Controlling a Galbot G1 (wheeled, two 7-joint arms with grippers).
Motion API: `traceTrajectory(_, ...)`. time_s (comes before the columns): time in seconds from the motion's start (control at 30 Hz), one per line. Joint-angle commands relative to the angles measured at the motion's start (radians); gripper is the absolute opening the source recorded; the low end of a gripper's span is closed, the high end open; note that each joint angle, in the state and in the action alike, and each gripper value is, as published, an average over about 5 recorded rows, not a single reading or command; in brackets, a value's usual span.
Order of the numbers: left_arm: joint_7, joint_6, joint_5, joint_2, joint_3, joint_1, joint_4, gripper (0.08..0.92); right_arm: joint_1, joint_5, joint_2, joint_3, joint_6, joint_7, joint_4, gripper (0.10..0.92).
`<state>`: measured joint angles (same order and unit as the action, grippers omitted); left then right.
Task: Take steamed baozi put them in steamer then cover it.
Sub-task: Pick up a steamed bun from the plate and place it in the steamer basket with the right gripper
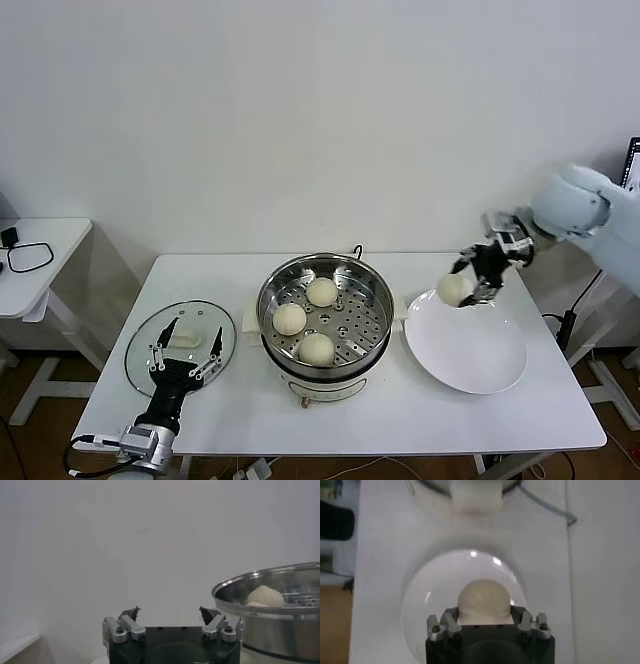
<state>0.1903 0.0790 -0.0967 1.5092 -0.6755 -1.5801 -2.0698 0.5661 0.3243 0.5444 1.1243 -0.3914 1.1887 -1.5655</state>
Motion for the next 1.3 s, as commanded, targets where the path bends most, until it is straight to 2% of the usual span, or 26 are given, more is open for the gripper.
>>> traceTrajectory(0.03, 0.001, 0.001, 0.006, 0.002, 0.001, 0.004, -0.002, 0.823, 0.295, 0.294, 0.185, 0.271, -0.159, -0.085, -0.153, 0.704)
traceTrajectory(0.27, 0.006, -0.004, 0.023, -0.003, -0.027, 0.013, 0.008, 0.823, 0.287, 0.312, 0.360, 0.302, -0.187, -0.105, -0.084, 0.704)
traceTrajectory(0.47, 0.012, -0.004, 0.029, -0.003, -0.046, 0.022, 0.026, 0.823, 0.212, 0.259, 0.458, 0.303, -0.198, -0.106, -0.013, 0.704)
traceTrajectory(0.87, 0.017, -0.004, 0.034, -0.005, -0.076, 0.029, 0.047, 0.823, 0.040, 0.102, 0.517, 0.254, -0.188, -0.080, 0.111, 0.704)
traceTrajectory(1.3, 0.021, -0.006, 0.039, -0.009, -0.084, 0.038, 0.060, 0.823, -0.025, 0.043, 0.519, 0.228, -0.183, -0.066, 0.166, 0.704)
